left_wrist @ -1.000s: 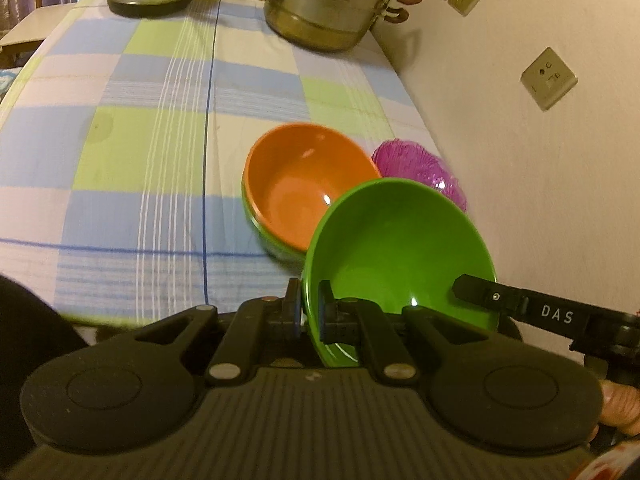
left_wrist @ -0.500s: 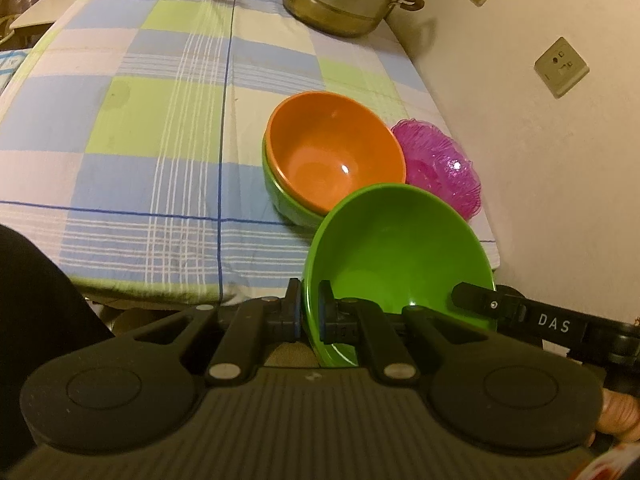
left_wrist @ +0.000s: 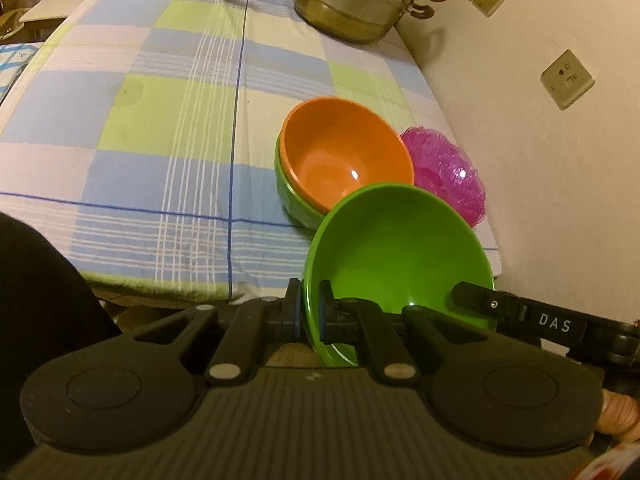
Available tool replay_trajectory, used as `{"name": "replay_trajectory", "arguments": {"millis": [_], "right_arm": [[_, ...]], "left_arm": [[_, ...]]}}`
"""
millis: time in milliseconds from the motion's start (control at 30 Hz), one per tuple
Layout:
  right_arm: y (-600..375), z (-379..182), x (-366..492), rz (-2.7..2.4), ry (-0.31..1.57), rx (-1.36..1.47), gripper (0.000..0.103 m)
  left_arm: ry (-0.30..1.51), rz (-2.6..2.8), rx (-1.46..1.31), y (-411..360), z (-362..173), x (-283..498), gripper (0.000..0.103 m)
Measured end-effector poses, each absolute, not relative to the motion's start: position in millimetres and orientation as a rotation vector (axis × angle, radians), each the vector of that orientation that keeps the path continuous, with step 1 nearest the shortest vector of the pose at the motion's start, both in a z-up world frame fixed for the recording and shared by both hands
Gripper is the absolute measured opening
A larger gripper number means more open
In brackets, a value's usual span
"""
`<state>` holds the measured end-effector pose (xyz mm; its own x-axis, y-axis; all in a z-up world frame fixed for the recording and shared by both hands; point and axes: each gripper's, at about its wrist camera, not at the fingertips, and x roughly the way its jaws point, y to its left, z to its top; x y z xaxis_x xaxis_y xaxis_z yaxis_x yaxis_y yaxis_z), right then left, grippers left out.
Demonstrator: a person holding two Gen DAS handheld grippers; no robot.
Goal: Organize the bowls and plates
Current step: 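Lower the green bowl into the orange bowl with both grippers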
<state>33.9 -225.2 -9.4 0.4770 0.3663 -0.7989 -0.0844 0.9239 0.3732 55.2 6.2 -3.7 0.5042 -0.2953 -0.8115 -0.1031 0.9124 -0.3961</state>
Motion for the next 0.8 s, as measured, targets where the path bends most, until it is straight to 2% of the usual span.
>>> {"name": "replay_trajectory", "arguments": {"millis": [467,800], "right_arm": [[-219,20,75,0.287,0.984,0.29,0.008],[-218,18,130,0.277,0.991,0.297,0.008]], "left_arm": [[0.972,-0.116,-0.433,15,23,106,0.006],[0.987,-0.116,-0.437,18,15,162,0.006]]}}
